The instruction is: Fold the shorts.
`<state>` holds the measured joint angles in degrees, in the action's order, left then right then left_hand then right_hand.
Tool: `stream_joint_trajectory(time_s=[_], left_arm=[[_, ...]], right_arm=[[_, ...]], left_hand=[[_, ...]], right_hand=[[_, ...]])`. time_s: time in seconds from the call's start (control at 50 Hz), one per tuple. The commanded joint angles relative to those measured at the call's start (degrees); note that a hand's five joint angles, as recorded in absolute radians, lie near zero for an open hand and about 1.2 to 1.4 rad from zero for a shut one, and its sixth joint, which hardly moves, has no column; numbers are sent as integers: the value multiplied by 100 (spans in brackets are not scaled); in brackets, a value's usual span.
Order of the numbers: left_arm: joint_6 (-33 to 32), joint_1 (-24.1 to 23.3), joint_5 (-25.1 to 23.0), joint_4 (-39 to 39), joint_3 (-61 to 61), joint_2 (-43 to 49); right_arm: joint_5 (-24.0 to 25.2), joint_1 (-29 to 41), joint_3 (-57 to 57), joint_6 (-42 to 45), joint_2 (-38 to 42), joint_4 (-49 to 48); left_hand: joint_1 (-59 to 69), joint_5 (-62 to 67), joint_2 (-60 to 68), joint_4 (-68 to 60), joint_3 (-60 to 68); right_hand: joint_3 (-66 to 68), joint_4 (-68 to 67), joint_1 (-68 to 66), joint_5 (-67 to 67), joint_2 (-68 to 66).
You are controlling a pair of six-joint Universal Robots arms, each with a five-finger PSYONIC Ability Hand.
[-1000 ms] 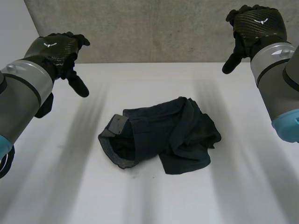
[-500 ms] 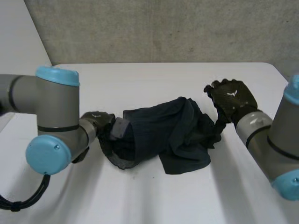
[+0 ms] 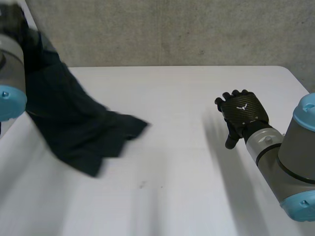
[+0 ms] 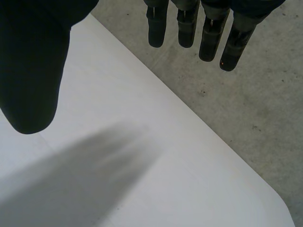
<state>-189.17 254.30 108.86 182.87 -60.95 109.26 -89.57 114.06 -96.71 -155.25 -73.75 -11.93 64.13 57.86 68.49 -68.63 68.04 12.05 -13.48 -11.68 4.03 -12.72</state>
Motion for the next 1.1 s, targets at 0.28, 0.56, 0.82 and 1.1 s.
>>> stream_joint_trajectory(time_s=[0.28,0.56,0.82,1.1], left_arm=[[-190,-3606,-682,-14,109,2186],[-190,-3932,-656,-58,-57,1485],[-208,-2404,-752,-93,-866,-177],[-628,-549,-2509,-471,-682,911]], right_arm=[[-52,-103,-84,-31,-35,-99],[-61,-297,-76,-58,-52,-170],[-26,-226,47,-364,-192,295],[563,-68,1093,-4108,114,1755]], left_hand=[[1587,1214,1151,-1137,1196],[-4516,-4890,-4953,4966,-4908],[-4651,-5025,-5088,5101,-5043],[-4533,-4907,-4970,4983,-4925]], right_hand=[[-205,348,168,-403,272],[-205,348,168,-403,272],[-205,348,168,-403,272],[-205,348,168,-403,272]])
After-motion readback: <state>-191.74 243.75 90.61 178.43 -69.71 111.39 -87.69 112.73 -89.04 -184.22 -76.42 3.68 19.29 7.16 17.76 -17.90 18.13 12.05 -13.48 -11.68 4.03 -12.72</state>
